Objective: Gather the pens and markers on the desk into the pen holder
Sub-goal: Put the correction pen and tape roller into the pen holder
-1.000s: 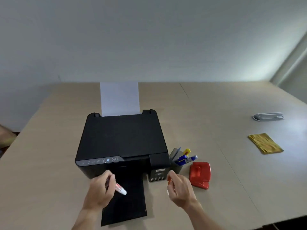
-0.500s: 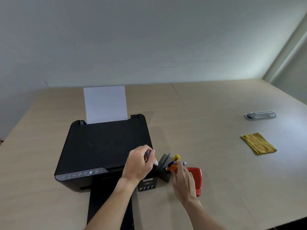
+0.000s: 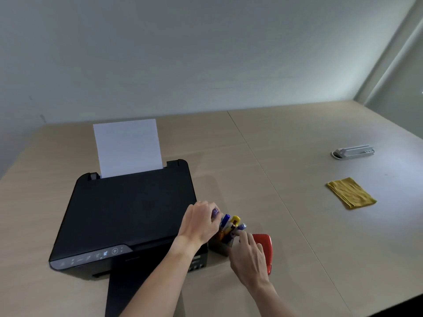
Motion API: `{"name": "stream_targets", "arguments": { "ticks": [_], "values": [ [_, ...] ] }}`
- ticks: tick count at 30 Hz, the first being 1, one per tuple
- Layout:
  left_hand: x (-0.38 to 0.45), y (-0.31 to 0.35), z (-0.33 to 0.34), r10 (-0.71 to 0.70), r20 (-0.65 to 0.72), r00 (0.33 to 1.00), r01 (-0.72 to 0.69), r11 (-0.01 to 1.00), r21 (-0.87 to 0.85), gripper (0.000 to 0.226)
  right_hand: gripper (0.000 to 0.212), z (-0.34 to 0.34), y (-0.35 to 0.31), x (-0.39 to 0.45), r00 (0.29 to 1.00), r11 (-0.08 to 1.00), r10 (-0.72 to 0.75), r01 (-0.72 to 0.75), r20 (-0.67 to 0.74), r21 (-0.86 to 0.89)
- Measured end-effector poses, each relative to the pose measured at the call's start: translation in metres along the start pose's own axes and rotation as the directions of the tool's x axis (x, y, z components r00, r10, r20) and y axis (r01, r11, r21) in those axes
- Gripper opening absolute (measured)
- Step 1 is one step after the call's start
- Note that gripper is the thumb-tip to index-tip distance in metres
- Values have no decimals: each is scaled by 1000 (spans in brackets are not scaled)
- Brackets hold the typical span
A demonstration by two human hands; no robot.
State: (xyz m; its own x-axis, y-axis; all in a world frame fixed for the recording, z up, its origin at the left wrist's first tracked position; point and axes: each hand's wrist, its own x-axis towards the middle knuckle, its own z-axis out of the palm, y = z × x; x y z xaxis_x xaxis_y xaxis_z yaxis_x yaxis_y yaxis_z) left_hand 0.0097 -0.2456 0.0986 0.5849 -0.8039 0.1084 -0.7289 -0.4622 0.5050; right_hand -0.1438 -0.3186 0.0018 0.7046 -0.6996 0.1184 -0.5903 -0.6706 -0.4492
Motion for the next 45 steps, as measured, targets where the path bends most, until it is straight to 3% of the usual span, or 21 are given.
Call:
{"name": "stream_targets", "arguments": {
  "ticks": [3,9,13,18,22,26,32,36,41,45],
  "values": [
    [10,3,5,-5,38,999,3,998,56,27,11,-5,17,-8,999,1000,22,-22,-27,8],
    [29,14,18,9,108,994,-29,982,188,27,19,-16,47,-17,976,972,215,-216,-18,-91],
    [33,18,27,-37,230,972,-54,924,379,27,22,-18,57,-17,954,952,298,-298,-14,-76],
    [33,21,35,26,433,901,-252,844,473,74,35,-16,62,-16,947,946,320,-320,-7,-45],
    [35,25,48,29,535,844,-383,731,564,82,46,-12,67,-16,940,940,340,-340,13,-21],
    [37,29,62,-45,550,834,-384,669,637,81,56,-10,70,-17,938,938,345,-345,16,6],
    [40,21,76,9,532,847,-409,651,640,85,74,-19,92,-18,991,991,136,-136,-4,-20],
    [43,12,83,51,526,849,-417,676,607,84,67,-27,108,-16,1000,999,-3,4,17,-48],
    [61,-2,81,-36,449,893,-251,789,562,82,58,-23,115,-7,982,980,-187,189,31,-56],
    [86,-14,73,-129,408,904,-131,823,552,81,72,-17,123,24,937,930,-337,346,90,-122]
  ]
}}
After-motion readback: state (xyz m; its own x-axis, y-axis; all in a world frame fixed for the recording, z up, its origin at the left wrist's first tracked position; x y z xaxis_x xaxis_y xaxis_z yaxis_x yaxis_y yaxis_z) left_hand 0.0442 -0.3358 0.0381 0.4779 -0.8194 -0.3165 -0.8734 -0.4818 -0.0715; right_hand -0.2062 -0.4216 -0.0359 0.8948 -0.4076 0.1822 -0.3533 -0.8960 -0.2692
